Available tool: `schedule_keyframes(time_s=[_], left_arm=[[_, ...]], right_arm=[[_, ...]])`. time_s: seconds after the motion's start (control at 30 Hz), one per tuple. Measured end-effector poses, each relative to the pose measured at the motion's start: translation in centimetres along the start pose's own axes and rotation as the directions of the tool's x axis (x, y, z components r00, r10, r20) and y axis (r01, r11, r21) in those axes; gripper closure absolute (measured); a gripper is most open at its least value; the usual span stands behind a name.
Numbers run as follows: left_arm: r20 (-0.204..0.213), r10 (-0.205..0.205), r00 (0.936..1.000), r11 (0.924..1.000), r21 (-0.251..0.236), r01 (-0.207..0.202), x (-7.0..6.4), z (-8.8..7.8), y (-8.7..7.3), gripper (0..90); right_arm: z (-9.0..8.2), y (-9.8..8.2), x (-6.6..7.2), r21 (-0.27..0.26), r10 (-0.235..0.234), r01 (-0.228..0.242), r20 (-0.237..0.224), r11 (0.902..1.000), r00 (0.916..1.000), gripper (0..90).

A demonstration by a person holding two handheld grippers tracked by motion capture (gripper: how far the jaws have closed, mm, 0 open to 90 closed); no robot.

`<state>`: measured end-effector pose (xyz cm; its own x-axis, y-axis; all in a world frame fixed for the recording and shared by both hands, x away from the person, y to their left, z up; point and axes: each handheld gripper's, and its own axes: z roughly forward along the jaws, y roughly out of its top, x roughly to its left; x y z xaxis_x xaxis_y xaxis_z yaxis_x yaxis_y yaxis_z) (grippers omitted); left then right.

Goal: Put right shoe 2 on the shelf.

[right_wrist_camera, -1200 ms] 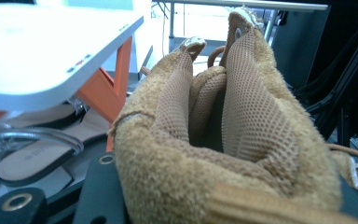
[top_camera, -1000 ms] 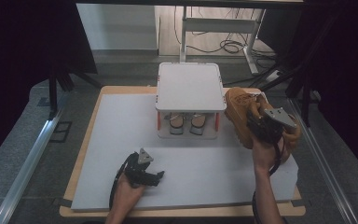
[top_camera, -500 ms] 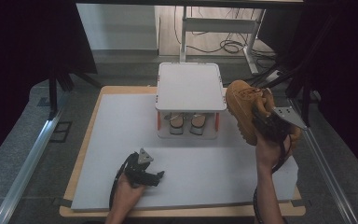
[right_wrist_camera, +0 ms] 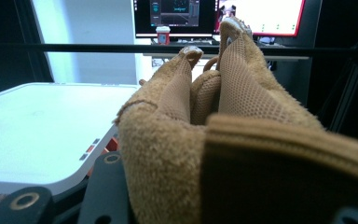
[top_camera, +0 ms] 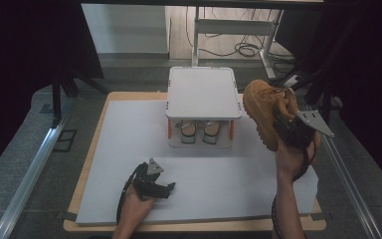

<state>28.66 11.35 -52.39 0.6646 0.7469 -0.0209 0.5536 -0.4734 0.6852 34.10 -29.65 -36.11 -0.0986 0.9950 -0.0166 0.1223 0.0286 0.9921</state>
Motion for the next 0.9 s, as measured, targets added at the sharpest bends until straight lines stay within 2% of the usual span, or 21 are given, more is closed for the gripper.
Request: schedule_keyframes(time_s=[0.5,0.9], left_arm=[[0.000,-0.003,1.0000,1.0000,-0.002,0.003,0.0,0.0,0.0,10.5],[0.001,0.002,1.0000,1.0000,0.001,-0.002,0.0,0.0,0.0,10.5]], right_arm=[[-0.5,2.4,0.0,-0.054,-0.002,0.003,0.003,0.9985,1.0000,53.4],[-0.2,3.4,1.6,-0.076,-0.009,0.006,-0.040,0.9971,0.9992,53.2]])
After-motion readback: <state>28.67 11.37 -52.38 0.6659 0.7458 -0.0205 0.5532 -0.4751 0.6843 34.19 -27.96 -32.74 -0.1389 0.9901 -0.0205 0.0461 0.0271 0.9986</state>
